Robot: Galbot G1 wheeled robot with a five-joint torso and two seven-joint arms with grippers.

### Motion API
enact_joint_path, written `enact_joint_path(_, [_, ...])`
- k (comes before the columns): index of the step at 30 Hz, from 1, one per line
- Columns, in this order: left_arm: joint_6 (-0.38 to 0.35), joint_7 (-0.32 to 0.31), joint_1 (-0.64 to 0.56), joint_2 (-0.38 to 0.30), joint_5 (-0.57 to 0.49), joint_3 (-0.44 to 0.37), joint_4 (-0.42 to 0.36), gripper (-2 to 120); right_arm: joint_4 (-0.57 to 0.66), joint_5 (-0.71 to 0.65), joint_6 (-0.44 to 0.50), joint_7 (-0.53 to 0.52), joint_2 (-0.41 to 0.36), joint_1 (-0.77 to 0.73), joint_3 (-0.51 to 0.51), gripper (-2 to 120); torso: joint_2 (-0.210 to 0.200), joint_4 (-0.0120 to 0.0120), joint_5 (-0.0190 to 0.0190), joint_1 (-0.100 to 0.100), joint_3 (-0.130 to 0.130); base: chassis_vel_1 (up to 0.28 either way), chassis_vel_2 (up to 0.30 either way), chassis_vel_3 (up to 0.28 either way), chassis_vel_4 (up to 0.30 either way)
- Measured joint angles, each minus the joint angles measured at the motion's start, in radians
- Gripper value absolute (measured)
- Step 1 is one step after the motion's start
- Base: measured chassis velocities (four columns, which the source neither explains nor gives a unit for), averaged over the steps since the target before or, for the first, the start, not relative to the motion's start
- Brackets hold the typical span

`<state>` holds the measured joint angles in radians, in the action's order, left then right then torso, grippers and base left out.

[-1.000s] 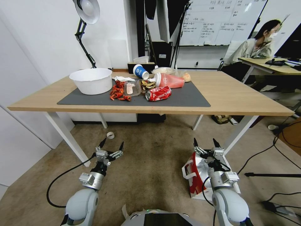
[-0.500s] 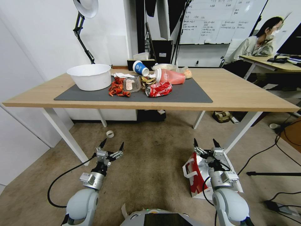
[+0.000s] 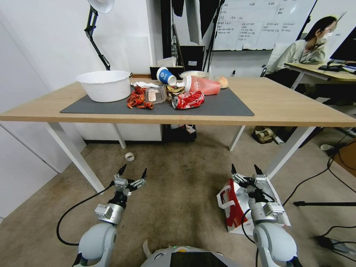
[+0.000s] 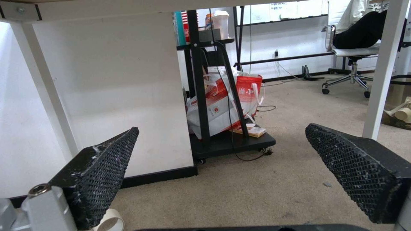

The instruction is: Pick up the food delivery bag from the floor and place it on the table.

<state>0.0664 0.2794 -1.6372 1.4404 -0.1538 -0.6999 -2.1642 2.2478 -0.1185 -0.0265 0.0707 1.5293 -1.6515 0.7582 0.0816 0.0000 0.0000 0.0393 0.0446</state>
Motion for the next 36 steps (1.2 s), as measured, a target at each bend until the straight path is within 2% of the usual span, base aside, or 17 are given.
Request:
enact_joint_path(9, [0.001,0.000,-0.001,0.000,0.000,-0.001,0.000,100,0.001,-0.002,-0.001,0.000,-0.004,0.000,0.007,100,-0.030,0.0000,0.0001,-0.001,-0.030,0.000,0.000,0.000,0.000])
enact_joint_path(11, [0.001,0.000,-0.001,0.001,0.000,0.000,0.000,100,0.000,-0.002,-0.001,0.000,-0.001,0.002,0.017,100,-0.042,-0.0001,0.0001,0.000,-0.043,0.000,0.000,0.000,0.000])
enact_joint_path(21, [0.002,0.001,0.000,-0.002,0.000,0.000,0.003,100,-0.006,-0.003,-0.001,0.000,-0.002,0.004,0.025,100,-0.052,0.0000,0.0001,-0.005,-0.045,0.000,0.000,0.000,0.000])
enact_joint_path(26, [0.033,0.000,0.009,-0.005,-0.024,0.001,0.022,100,-0.010,-0.003,-0.001,0.001,-0.005,0.005,0.024,100,-0.051,-0.0002,-0.0001,-0.006,-0.045,0.000,0.000,0.000,0.000])
enact_joint_path(31, [0.065,-0.005,0.010,-0.010,-0.028,-0.001,0.028,100,-0.010,-0.006,-0.011,-0.020,-0.023,0.007,0.024,100,-0.051,-0.0001,0.0000,-0.006,-0.045,0.000,0.000,0.000,0.000])
enact_joint_path(36, [0.072,-0.038,0.013,-0.026,-0.072,0.000,0.029,100,0.002,-0.026,-0.073,-0.051,-0.071,0.012,0.044,100,-0.050,0.0000,0.0000,-0.006,-0.045,0.000,0.000,0.000,0.000])
